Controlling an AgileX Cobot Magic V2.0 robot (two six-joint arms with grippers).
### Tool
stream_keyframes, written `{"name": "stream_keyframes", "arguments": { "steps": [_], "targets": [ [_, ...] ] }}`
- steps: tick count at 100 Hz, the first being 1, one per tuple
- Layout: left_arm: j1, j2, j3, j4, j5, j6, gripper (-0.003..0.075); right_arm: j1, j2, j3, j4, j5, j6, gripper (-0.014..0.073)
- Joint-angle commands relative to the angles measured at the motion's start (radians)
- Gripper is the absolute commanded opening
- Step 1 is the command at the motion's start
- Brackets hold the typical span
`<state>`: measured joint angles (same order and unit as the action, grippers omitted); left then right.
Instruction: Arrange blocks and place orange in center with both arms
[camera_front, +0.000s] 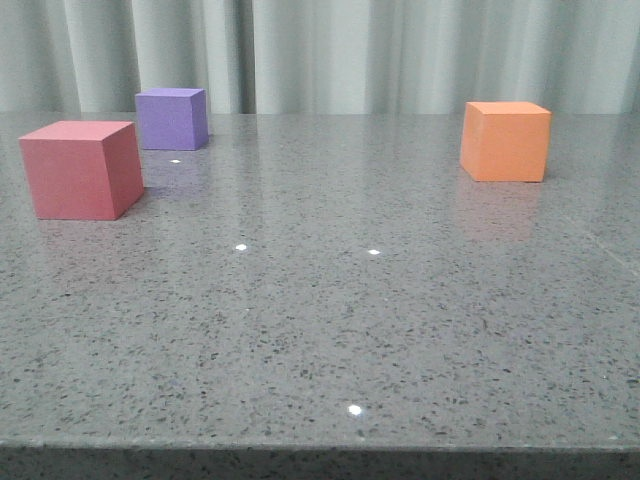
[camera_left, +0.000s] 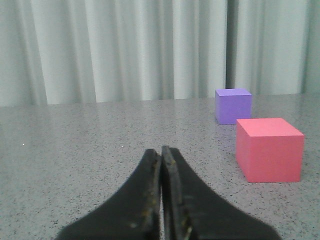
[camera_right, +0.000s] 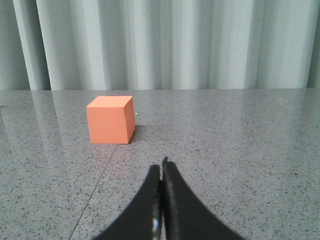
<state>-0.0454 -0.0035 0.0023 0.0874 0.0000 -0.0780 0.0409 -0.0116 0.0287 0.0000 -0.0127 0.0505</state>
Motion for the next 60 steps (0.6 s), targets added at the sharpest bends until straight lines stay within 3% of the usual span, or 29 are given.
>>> {"name": "stream_keyframes", "arguments": {
  "steps": [1,33,60],
  "targets": [
    [0.003,-0.036,0.042,-0.002,-0.082,-0.004,-0.002,0.002,-0.014,-0.019,0.0,-0.092,-0.011,-0.0068],
    [0.003,-0.036,0.042,-0.002,-0.082,-0.004,-0.002,0.002,-0.014,-0.049,0.031,-0.166,-0.011,-0.0068],
    [0.003,-0.036,0.042,-0.002,-0.082,-0.004,-0.002,0.002,0.027,-0.348,0.043,0.166,-0.011,-0.0068]
  ]
}}
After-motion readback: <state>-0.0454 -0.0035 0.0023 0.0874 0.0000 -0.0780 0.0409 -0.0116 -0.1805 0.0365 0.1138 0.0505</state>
